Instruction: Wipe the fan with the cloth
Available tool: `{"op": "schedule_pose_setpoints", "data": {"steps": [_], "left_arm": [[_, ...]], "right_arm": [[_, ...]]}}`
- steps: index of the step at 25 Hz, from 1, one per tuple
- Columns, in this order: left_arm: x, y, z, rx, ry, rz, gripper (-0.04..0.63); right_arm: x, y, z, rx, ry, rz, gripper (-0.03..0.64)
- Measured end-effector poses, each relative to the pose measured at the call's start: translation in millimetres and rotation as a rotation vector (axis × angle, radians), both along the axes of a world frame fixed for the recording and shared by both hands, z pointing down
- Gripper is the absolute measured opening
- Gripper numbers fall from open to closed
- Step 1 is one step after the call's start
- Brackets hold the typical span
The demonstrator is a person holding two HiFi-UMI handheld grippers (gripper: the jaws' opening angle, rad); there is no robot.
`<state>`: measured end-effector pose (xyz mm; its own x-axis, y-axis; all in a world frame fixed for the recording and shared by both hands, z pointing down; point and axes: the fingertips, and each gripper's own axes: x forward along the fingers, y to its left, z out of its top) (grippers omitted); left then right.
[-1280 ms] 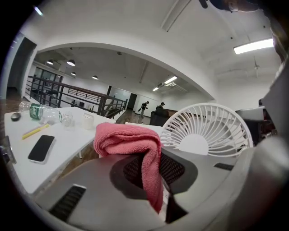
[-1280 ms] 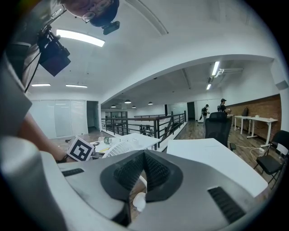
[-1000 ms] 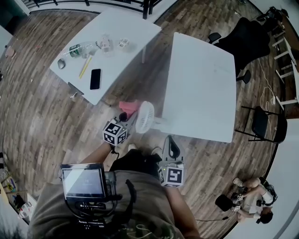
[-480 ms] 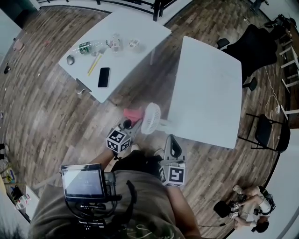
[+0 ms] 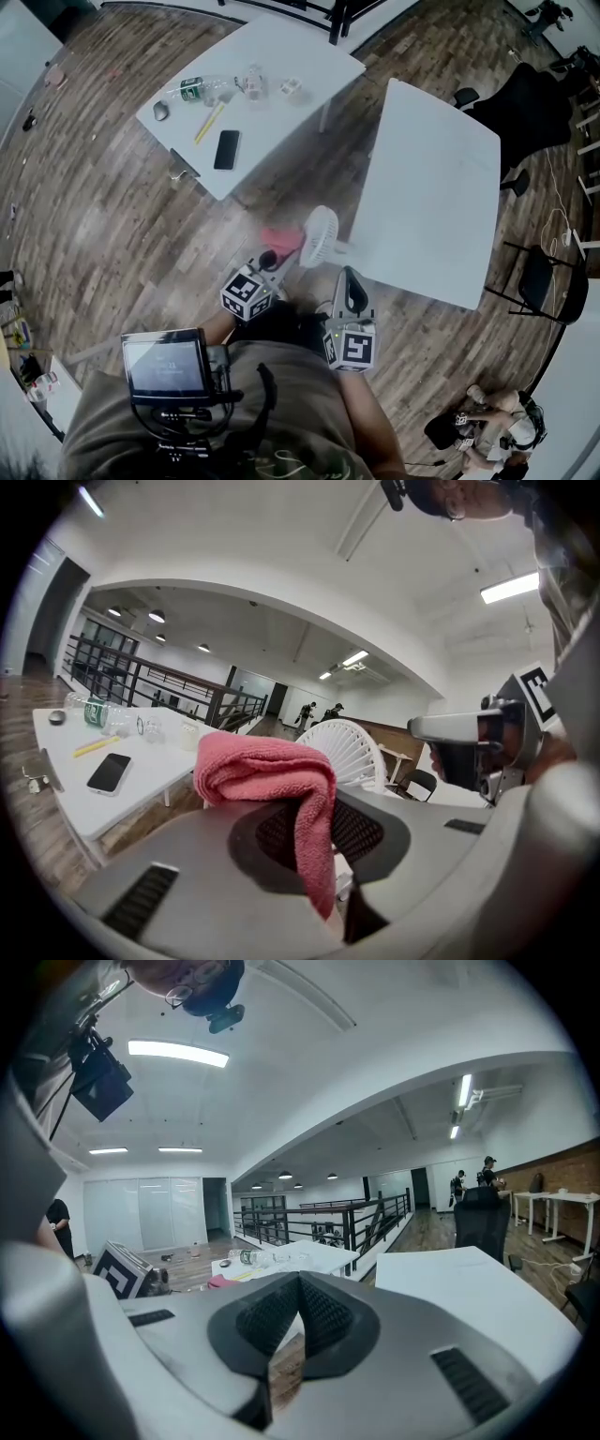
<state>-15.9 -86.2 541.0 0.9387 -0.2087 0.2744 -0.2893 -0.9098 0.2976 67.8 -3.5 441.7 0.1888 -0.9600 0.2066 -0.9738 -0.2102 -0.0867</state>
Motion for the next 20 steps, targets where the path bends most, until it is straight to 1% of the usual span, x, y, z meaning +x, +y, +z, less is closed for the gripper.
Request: {"op": "schedule_pose_setpoints", "data": {"steps": [7, 11, 16, 20], "left_arm": [[-0.1, 11.3, -26.8, 0.007, 0.053, 0.000, 0.067], [5.8, 16.5, -44.9, -0.035, 0.102, 0.011, 0.067], [18.6, 14.7, -68.3, 0.009, 0.131, 0.038, 0.069], [31.7, 11.9, -77.8, 0.023, 0.144, 0.074, 0.069]], "right_arm": [[-1.9, -2.9, -4.8, 0.012, -0.002, -0.015, 0.005], [-5.2, -3.9, -5.6, 0.019, -0.007, -0.030, 0.005], [-7.6, -7.1, -9.0, 0.024, -0.010, -0.046, 0.005], [-7.5, -7.5, -8.7, 0.026, -0.014, -0.046, 0.005]]}}
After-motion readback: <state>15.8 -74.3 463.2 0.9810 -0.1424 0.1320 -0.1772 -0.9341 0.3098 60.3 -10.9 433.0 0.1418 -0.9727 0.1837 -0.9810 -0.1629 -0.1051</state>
